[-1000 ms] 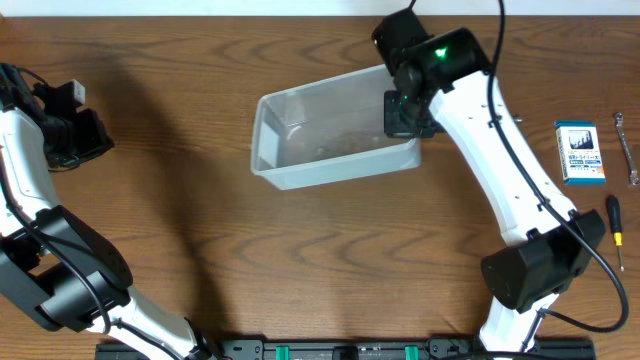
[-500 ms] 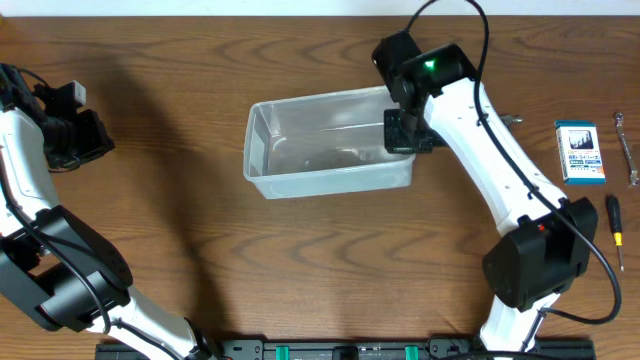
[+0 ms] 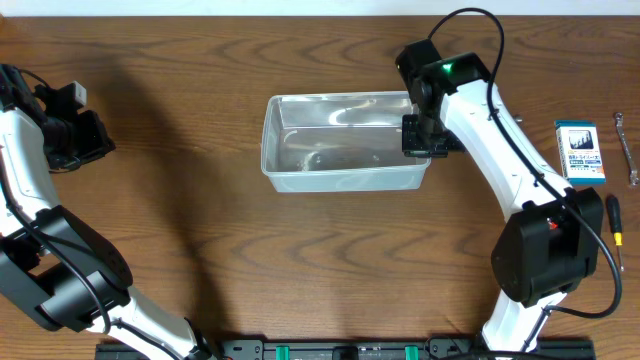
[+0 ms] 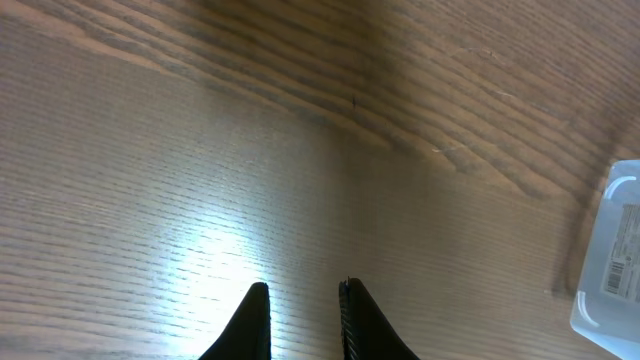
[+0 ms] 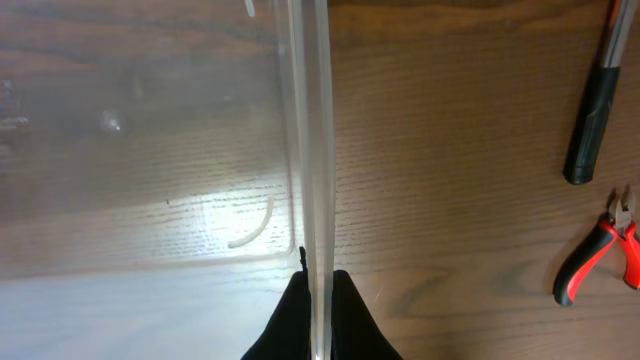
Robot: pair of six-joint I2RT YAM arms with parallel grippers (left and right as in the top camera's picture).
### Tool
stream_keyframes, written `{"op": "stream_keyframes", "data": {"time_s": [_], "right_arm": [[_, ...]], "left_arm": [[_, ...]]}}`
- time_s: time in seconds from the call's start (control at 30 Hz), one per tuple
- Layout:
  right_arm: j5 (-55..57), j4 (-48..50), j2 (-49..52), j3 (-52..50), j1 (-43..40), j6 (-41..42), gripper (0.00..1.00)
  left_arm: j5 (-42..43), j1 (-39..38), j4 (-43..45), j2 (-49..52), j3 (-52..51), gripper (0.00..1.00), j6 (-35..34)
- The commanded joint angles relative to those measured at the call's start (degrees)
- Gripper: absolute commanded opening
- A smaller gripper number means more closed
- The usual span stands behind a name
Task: Pack container
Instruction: 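Drag the container rightward to the table center with the right gripper, then open the right gripper and lift it off the container wall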
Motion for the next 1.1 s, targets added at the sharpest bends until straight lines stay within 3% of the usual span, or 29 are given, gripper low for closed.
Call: {"op": "stream_keyframes", "data": {"time_s": [0.0, 0.37, 0.7, 1.07], "right_arm": [[2.03, 0.33, -1.36, -1.38, 0.0, -1.33, 0.01], [2.64, 1.31, -1.33, -2.16, -1.01, -1.4, 0.01], [3.43, 6.88, -1.33, -10.01, -1.38, -1.4, 0.01], [3.06, 5.57, -1.46, -9.99, -1.79, -0.04, 0.01]], "left_arm": [[-0.04, 0.0, -0.33, 0.33, 0.63, 0.14, 0.11], [-0.04, 0.0, -0.31, 0.33, 0.63, 0.13, 0.11], [-0.04, 0.0, -0.31, 0.33, 0.63, 0.14, 0.11], [-0.04, 0.0, -0.33, 0.33, 0.63, 0.14, 0.11]]}}
